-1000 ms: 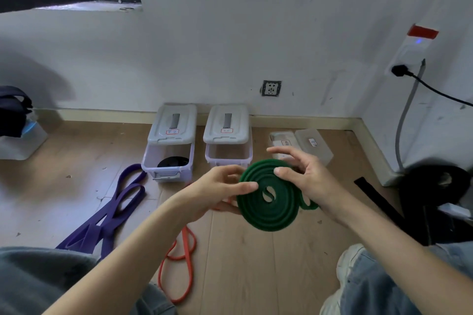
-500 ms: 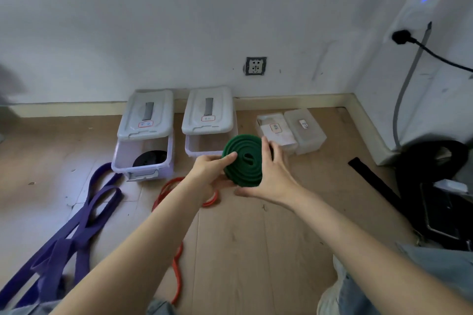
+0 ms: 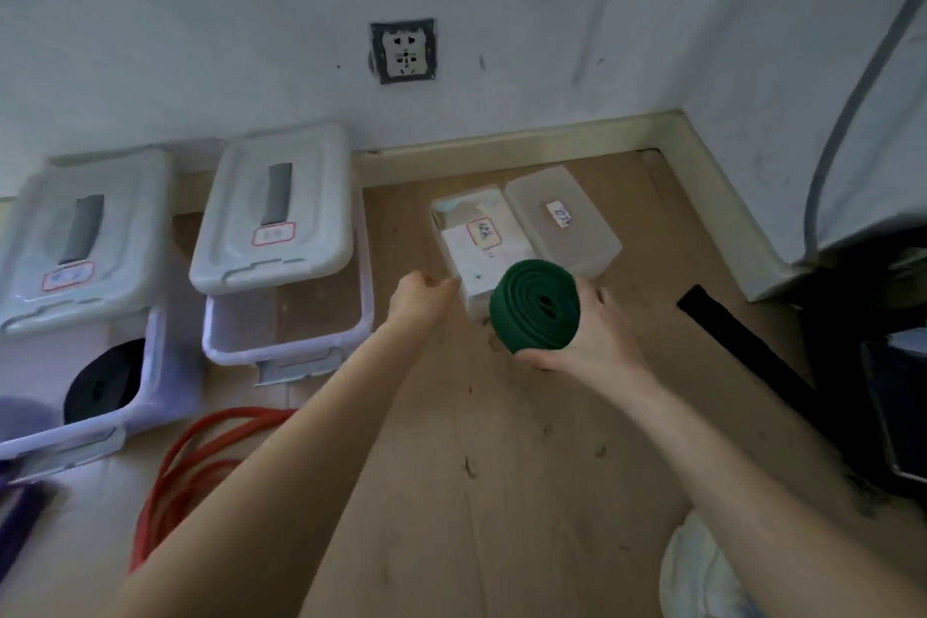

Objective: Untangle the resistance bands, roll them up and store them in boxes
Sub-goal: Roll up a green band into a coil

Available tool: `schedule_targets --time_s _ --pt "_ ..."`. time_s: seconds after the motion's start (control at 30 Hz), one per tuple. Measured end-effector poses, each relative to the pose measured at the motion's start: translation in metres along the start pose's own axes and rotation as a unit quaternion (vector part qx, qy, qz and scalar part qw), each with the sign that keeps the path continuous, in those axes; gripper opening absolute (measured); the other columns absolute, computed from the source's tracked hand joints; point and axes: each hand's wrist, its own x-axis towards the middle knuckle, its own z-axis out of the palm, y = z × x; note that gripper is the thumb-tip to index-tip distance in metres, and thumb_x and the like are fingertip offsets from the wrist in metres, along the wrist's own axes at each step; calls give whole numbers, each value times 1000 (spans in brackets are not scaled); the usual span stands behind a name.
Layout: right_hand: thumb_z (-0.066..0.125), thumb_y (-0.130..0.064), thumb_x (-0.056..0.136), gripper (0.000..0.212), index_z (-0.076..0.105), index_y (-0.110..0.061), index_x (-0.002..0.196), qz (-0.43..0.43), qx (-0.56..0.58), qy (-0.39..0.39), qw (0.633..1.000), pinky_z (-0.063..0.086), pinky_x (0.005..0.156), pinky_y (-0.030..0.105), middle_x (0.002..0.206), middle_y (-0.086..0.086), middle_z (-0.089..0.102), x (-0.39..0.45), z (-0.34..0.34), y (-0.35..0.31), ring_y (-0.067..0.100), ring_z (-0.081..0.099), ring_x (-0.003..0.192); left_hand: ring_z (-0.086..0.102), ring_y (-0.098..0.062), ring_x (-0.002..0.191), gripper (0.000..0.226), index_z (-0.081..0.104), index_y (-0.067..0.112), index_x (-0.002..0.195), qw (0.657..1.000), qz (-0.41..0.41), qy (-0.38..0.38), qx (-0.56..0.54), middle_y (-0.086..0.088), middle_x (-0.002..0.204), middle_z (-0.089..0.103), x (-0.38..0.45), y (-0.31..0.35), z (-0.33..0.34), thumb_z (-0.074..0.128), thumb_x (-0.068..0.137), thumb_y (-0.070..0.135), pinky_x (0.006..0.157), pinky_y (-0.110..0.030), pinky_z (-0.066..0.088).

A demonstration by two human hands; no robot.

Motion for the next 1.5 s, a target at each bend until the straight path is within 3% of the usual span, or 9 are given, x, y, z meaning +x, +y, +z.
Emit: schedule_targets --time_s 0.23,0.37,0.6,0.73,0.83,0.9,1.1,1.37,1.5 --pt "87 -36 55 109 25 -24 144 -79 18 -30 996 21 84 11 135 -1 36 24 12 29 12 35 122 60 -31 106 37 52 -2 120 999 -42 32 -12 -17 121 60 77 11 45 53 94 24 80 -33 48" --pt "87 -37 53 113 23 -24 145 -94 19 -38 995 21 90 13 137 -3 35 32 18 33 12 34 126 61 -31 106 35 51 -3 117 996 -59 40 -56 -19 122 60 87 8 37 62 87 12 82 -35 51" --pt "89 -41 50 115 26 -25 144 -84 16 -64 994 31 102 30 135 -3 38 29 17 36 13 37 125 59 -19 68 39 45 -5 124 986 -137 -35 -92 -14 96 61 64 -1 9 59 89 8 33 -23 47" --pt "88 -44 52 118 21 -22 146 -73 0 -120 990 30 105 34 136 -3 36 26 21 36 14 35 127 60 -19 63 29 48 -3 107 984 -128 -3 -126 -10 80 59 57 -5 10 62 88 15 36 -24 50" --pt "87 -44 52 116 20 -25 145 -78 5 -165 983 31 105 33 129 -8 34 28 24 36 12 36 124 66 -30 82 26 46 5 78 987 -102 54 -115 -19 102 66 57 -6 17 68 84 18 72 -43 58" --pt "87 -47 51 115 22 -27 144 -82 2 -191 978 33 105 35 123 -13 34 30 21 37 10 36 121 66 -33 89 29 45 9 75 987 -89 62 -121 -20 107 65 58 -4 19 71 81 21 80 -48 55" --pt "90 -41 50 99 36 -33 133 -94 63 -165 980 33 105 34 123 -15 41 34 6 38 7 37 120 68 -25 82 19 53 6 86 989 -102 -25 -101 -16 107 67 59 -6 4 67 83 17 59 -32 55" --pt "90 -32 55 84 44 -30 126 -125 28 -288 949 40 99 26 120 -15 47 22 -33 9 5 46 115 62 -15 57 29 50 13 72 968 8 -13 252 -2 69 59 50 24 -16 67 83 34 44 -24 50" --pt "86 -37 60 87 41 -28 134 -73 -31 -418 905 43 97 20 124 -17 52 11 -59 -2 4 50 116 69 -17 60 35 59 -3 91 996 -5 -88 33 -10 73 68 40 44 -3 66 85 31 50 -25 57"
